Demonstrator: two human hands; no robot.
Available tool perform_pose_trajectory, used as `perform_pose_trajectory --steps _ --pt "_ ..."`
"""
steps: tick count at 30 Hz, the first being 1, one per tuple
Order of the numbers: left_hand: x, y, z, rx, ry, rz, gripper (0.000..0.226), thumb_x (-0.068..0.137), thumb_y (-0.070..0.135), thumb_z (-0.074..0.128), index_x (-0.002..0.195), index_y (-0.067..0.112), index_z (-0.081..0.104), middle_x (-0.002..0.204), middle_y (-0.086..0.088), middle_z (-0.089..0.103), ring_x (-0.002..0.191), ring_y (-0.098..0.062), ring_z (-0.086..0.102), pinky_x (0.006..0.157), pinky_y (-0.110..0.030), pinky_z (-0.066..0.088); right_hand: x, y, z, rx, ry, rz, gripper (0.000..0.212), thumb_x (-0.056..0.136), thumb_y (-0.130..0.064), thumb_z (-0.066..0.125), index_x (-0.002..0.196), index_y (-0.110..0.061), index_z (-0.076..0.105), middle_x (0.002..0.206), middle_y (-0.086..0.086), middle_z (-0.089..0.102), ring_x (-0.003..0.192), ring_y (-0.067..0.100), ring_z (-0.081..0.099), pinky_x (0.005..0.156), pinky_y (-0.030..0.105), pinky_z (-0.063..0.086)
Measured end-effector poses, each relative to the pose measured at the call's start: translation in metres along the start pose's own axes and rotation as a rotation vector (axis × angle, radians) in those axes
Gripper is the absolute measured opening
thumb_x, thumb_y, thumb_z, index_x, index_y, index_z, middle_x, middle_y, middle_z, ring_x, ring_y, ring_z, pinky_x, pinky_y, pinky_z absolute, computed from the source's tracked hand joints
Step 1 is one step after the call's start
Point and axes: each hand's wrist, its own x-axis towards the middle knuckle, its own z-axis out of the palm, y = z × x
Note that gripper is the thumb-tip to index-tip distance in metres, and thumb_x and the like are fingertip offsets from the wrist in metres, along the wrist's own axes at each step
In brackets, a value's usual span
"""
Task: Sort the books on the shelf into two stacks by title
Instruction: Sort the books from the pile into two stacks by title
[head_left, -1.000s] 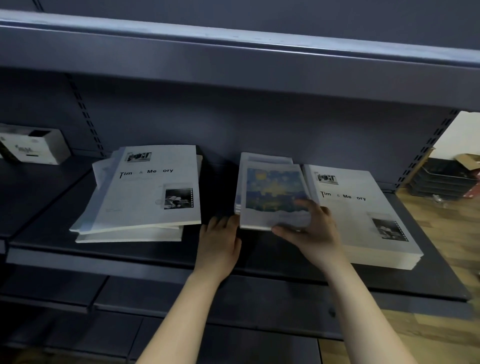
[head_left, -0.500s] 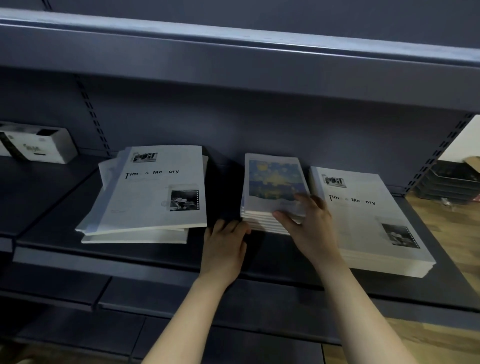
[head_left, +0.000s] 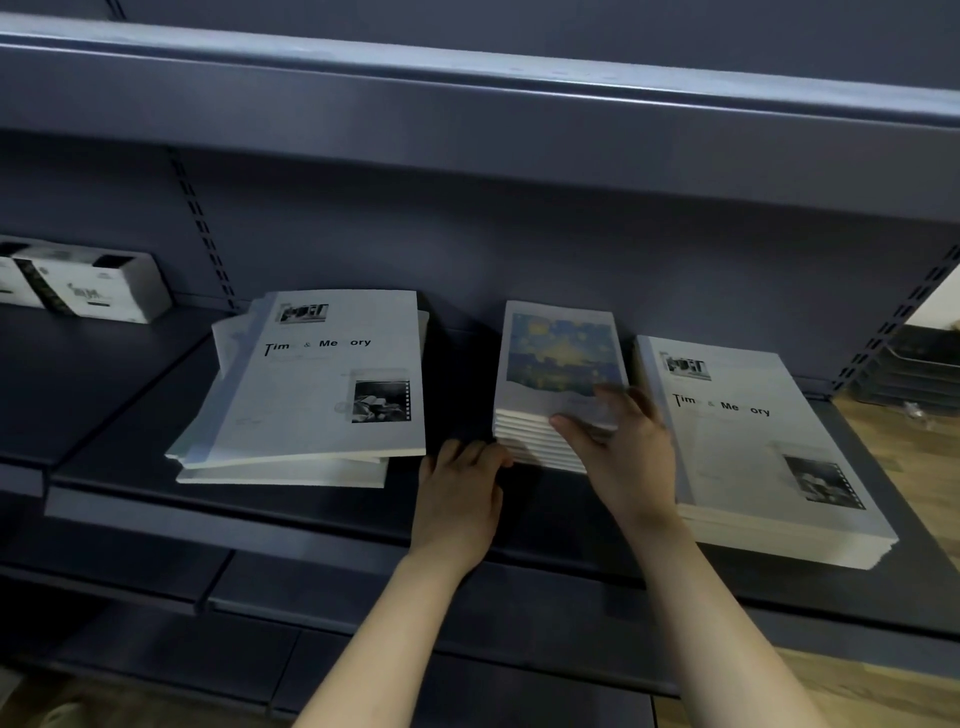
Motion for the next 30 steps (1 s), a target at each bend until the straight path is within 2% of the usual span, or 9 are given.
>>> perform_pose_trajectory --steps 9,11,14,16,19,23,25,27,30 --pt "-0.002 -0.001 0.0 -0.02 0.034 0.002 0.029 0.087 0.009 0.045 0.105 0.029 0.056 0.112 0.011 0.054 0.109 -0.016 0.039 0.084 -0.028 0.027 -0.002 0.0 0.001 -0.055 0.005 0.003 0.06 0.077 -0.057 0.067 0.121 -0.016 0.06 0.128 0.006 0.055 0.111 0.026 0.058 0.075 0.03 0.049" --pt "-0.002 0.0 -0.001 -0.023 0.029 0.007 0.029 0.087 0.008 0.045 0.105 0.029 0.056 0.111 0.01 0.053 0.108 -0.016 0.039 0.082 -0.027 0.025 -0.004 0.002 0.001 -0.067 -0.019 0.004 0.058 0.08 -0.055 0.066 0.123 -0.017 0.058 0.131 0.007 0.051 0.118 0.028 0.053 0.083 0.035 0.05" --pt "-0.003 -0.001 -0.002 -0.02 0.018 0.032 0.029 0.091 0.012 0.044 0.112 0.029 0.055 0.115 0.008 0.051 0.11 -0.016 0.039 0.082 -0.027 0.026 -0.011 0.005 0.002 -0.162 0.057 -0.044 0.048 0.081 -0.043 0.069 0.12 -0.017 0.06 0.129 0.015 0.046 0.122 0.037 0.042 0.1 0.037 0.034" --pt "-0.006 0.0 -0.002 -0.038 0.018 0.055 0.026 0.094 0.018 0.044 0.115 0.027 0.056 0.117 0.006 0.051 0.11 -0.018 0.04 0.084 -0.029 0.03 -0.018 0.004 0.001 -0.181 0.153 -0.079 0.039 0.078 -0.028 0.074 0.113 -0.014 0.064 0.122 0.017 0.047 0.114 0.04 0.044 0.096 0.029 0.027" --pt "-0.011 0.005 -0.004 -0.072 0.077 0.114 0.02 0.092 0.02 0.049 0.108 0.021 0.061 0.111 0.0 0.056 0.103 -0.024 0.05 0.081 -0.034 0.037 -0.029 0.0 -0.002 -0.123 0.221 -0.114 0.031 0.074 -0.01 0.075 0.104 -0.011 0.066 0.112 0.015 0.052 0.106 0.035 0.045 0.089 0.026 0.03" --pt "-0.013 0.016 -0.018 -0.098 0.116 0.199 0.017 0.091 0.02 0.049 0.103 0.017 0.062 0.112 -0.002 0.058 0.099 -0.026 0.053 0.077 -0.034 0.043 -0.042 0.001 -0.004 -0.065 0.225 -0.147 0.026 0.071 -0.001 0.072 0.096 -0.011 0.067 0.102 0.009 0.056 0.098 0.027 0.044 0.081 0.026 0.033" --pt "-0.013 0.022 -0.029 -0.112 0.15 0.24 0.015 0.091 0.019 0.049 0.101 0.016 0.061 0.11 -0.002 0.058 0.095 -0.025 0.055 0.07 -0.032 0.044 -0.046 0.004 -0.002 -0.043 0.193 -0.159 0.023 0.072 -0.001 0.07 0.093 -0.01 0.067 0.098 0.008 0.058 0.096 0.029 0.048 0.08 0.025 0.033" --pt "-0.013 0.027 -0.043 -0.146 0.188 0.268 0.014 0.091 0.017 0.05 0.099 0.015 0.06 0.106 -0.002 0.058 0.091 -0.024 0.055 0.067 -0.031 0.045 -0.049 0.005 0.001 -0.014 0.122 -0.147 0.024 0.073 -0.001 0.07 0.095 -0.009 0.067 0.099 0.008 0.061 0.095 0.031 0.053 0.079 0.032 0.041" --pt "-0.011 0.024 -0.064 -0.216 0.234 0.278 0.016 0.089 0.014 0.053 0.101 0.012 0.063 0.102 -0.003 0.058 0.088 -0.022 0.058 0.07 -0.028 0.047 -0.054 0.0 0.006 -0.019 0.015 -0.149 0.023 0.073 -0.003 0.07 0.095 -0.01 0.068 0.1 0.007 0.063 0.095 0.029 0.057 0.079 0.033 0.046"
